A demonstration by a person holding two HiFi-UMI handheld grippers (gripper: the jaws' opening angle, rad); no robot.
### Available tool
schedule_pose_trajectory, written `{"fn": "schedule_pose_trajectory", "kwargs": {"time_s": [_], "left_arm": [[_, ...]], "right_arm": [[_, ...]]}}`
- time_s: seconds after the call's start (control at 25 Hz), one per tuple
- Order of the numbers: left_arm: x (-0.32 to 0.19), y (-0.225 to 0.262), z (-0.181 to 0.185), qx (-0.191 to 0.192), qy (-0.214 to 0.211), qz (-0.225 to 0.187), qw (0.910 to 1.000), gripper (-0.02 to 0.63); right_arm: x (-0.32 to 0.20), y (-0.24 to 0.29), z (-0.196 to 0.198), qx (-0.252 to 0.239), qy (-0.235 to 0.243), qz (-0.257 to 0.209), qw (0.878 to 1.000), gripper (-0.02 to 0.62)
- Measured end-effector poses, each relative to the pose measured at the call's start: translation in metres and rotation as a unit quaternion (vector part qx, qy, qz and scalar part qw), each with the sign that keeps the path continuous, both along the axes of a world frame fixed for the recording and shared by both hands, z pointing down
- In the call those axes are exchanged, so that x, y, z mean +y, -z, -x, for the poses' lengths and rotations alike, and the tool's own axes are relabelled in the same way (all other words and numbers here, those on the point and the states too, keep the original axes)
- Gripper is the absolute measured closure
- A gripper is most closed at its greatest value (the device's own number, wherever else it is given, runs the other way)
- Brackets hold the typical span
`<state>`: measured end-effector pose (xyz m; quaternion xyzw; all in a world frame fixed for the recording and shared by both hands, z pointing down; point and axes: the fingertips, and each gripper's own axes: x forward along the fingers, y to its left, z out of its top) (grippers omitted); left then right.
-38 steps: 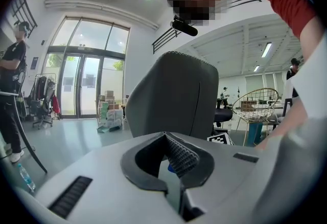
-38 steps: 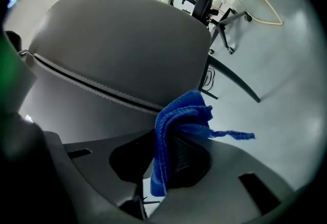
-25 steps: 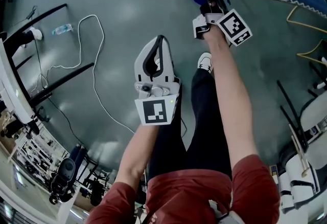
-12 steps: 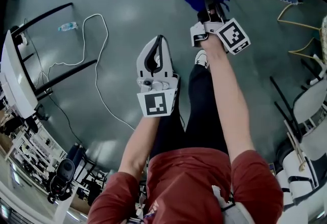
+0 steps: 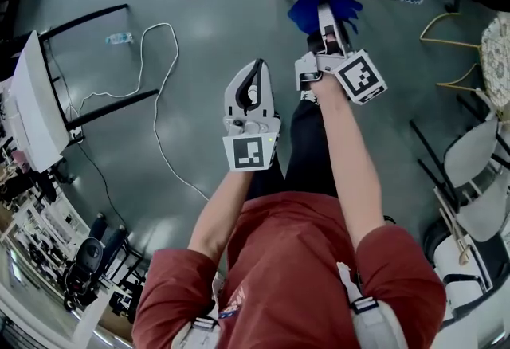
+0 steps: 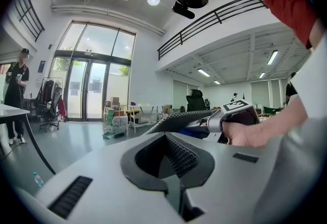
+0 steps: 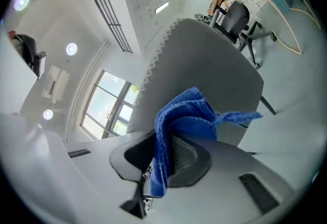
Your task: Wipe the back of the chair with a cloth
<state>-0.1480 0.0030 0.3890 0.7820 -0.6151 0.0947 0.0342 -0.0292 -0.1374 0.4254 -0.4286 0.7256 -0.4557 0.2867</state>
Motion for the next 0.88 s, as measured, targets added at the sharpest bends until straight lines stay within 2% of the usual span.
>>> {"fn": "schedule_pose_trajectory", "kwargs": {"time_s": [0.12,0.24,0.36,0.64,0.8,0.88], "left_arm": [[0.008,0.018,0.004,-0.003,0.005,0.007,1.0,0.592],[0.009,0.038,0.006,-0.007,0.011,-0.005,0.9999,0.592],[0.011,0.055,0.004,-0.004,0.018,-0.012,0.9998,0.593],[0.0,0.074,0.001,0.043,0.046,-0.033,0.9975,0.592],[-0.011,0.053,-0.009,0.061,0.018,-0.027,0.9976,0.592],[-0.016,0.035,-0.017,0.052,-0.01,-0.018,0.9985,0.592]], "right_arm": [[0.01,0.038,0.006,0.011,0.009,-0.013,1.0,0.534],[0.012,0.04,0.002,0.033,0.002,0.035,0.999,0.533],[0.013,0.038,0.002,0.03,0.008,0.054,0.998,0.533],[0.025,0.029,-0.012,0.04,0.003,0.063,0.997,0.534],[0.037,0.007,-0.035,0.056,-0.022,0.078,0.995,0.533],[0.043,-0.01,-0.045,0.067,-0.034,0.09,0.993,0.533]]}}
